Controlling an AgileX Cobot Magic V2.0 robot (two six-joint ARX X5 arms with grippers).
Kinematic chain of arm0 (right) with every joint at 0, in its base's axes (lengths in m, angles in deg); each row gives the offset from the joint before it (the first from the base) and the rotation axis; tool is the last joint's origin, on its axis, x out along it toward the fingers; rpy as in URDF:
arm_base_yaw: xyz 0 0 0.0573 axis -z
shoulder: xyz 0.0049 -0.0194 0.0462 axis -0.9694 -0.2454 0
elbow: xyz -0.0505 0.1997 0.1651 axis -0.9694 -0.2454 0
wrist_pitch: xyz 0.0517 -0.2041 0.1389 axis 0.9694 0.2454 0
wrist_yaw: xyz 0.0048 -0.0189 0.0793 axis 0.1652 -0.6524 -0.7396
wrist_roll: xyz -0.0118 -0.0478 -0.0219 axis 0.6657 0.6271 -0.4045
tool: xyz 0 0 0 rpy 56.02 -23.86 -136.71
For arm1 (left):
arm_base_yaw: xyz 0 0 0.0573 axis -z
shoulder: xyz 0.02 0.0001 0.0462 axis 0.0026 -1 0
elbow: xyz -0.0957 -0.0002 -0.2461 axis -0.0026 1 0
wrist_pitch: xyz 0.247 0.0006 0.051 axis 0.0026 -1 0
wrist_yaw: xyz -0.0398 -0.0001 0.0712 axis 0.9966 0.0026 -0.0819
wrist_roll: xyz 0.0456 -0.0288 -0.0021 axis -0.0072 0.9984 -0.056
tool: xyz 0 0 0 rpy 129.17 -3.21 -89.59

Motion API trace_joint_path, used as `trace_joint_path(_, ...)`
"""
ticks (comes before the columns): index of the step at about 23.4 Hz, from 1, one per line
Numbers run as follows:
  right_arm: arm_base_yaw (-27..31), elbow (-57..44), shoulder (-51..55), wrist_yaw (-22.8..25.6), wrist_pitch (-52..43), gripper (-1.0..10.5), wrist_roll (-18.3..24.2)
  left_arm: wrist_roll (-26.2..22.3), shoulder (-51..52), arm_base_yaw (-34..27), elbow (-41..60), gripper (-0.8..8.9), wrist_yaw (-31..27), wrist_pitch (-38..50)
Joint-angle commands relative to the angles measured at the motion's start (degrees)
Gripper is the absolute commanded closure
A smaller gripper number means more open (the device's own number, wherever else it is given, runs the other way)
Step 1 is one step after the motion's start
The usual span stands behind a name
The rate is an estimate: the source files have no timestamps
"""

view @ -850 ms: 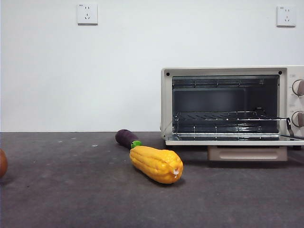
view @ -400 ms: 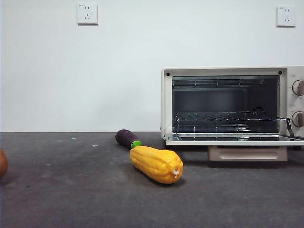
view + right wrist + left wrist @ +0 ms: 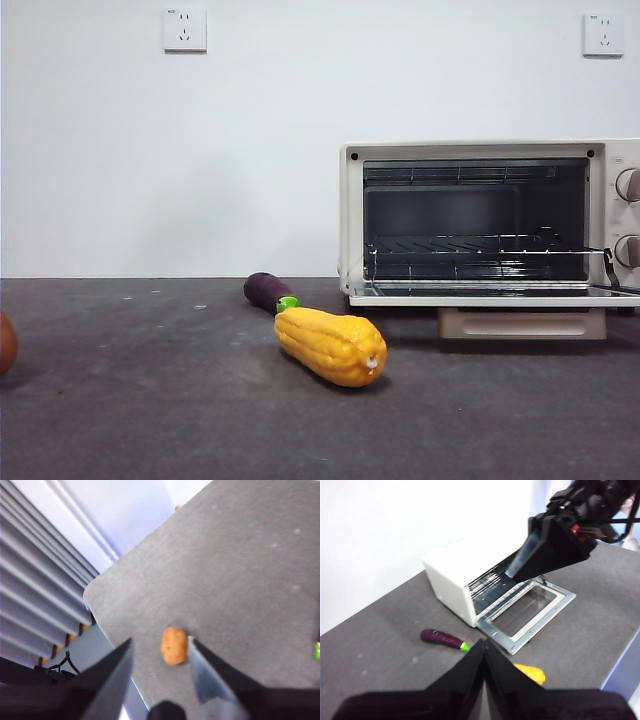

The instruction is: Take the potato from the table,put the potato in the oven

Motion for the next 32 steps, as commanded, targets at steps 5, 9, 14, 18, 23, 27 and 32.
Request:
trace_joint_path(5, -5.6, 10.1, -10.0, 1.2, 0.0, 6.5, 2.1, 4.9, 12.7, 0.0, 11.8, 8.2, -6.6, 0.0)
trace_joint_path(9, -10.2, 12.9, -16.7, 6.5, -0.3, 2.6, 4.6, 6.7, 23.7, 0.1, 22.0, 8.2, -6.4, 0.0)
trace_joint_path(14, -14.9, 12.9, -23.3, 12.5, -3.9, 1.2, 7.8, 5.0, 35.6, 0.2, 31.2, 8.2, -6.2, 0.0)
trace_joint_path(18, -16.7, 13.0, -29.3, 16.5, -7.6, 1.1, 7.6, 5.7, 42.4, 0.3, 34.7, 8.2, -6.1, 0.0)
trace_joint_path(23, -17.1, 12.9, -37.8, 19.0, -7.7, 0.2, 5.2, 7.5, 43.6, 0.7, 34.7, 8.2, -6.0, 0.0)
trace_joint_path(27, -17.8, 12.9, -42.8, 19.0, -7.8, 0.3, 5.3, 9.4, 43.5, 0.7, 35.6, 8.2, -6.1, 0.0)
trace_joint_path(32, -18.3, 12.9, -47.1, 18.5, -9.6, 0.3, 5.4, 11.1, 43.5, 0.8, 38.0, 8.2, -6.0, 0.0)
